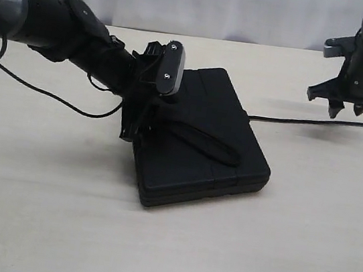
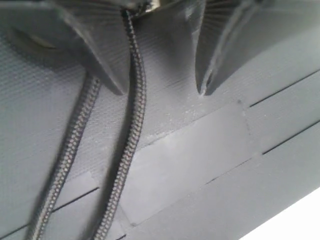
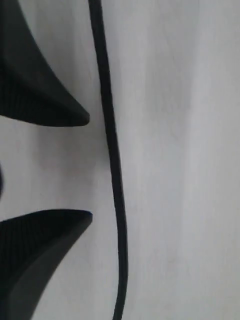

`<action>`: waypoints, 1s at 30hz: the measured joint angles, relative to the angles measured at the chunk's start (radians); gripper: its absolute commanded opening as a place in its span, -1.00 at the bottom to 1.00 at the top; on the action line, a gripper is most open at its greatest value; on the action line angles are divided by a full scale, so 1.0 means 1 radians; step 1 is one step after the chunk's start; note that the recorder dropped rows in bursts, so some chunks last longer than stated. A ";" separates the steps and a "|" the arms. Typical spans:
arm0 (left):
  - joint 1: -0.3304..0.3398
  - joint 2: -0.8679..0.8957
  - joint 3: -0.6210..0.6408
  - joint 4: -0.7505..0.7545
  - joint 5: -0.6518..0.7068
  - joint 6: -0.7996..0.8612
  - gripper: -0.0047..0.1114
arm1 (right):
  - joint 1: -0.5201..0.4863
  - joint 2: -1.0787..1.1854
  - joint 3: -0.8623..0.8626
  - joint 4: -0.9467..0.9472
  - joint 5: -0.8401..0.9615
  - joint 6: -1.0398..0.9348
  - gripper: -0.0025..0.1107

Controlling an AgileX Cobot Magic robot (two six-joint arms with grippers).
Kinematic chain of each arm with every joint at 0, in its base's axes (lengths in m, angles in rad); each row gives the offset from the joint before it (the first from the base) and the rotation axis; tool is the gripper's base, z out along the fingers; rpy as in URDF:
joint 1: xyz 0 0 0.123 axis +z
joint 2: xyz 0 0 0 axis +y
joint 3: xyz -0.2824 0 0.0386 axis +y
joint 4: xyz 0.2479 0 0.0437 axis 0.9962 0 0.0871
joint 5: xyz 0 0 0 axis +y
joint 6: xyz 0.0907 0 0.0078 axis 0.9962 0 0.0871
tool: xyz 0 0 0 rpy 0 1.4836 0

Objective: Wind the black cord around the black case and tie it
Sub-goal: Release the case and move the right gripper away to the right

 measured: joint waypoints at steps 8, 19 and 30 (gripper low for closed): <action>0.000 0.002 0.000 -0.168 -0.171 0.000 -0.20 | -0.004 0.156 -0.201 -0.051 0.124 -0.076 -0.10; 0.000 0.002 0.000 -0.175 -0.153 0.000 -0.20 | -0.203 0.137 -0.077 0.618 -0.100 0.117 -0.10; 0.000 0.002 0.000 -0.176 -0.151 0.000 -0.20 | -0.127 0.155 -0.057 0.664 -0.195 0.071 -0.15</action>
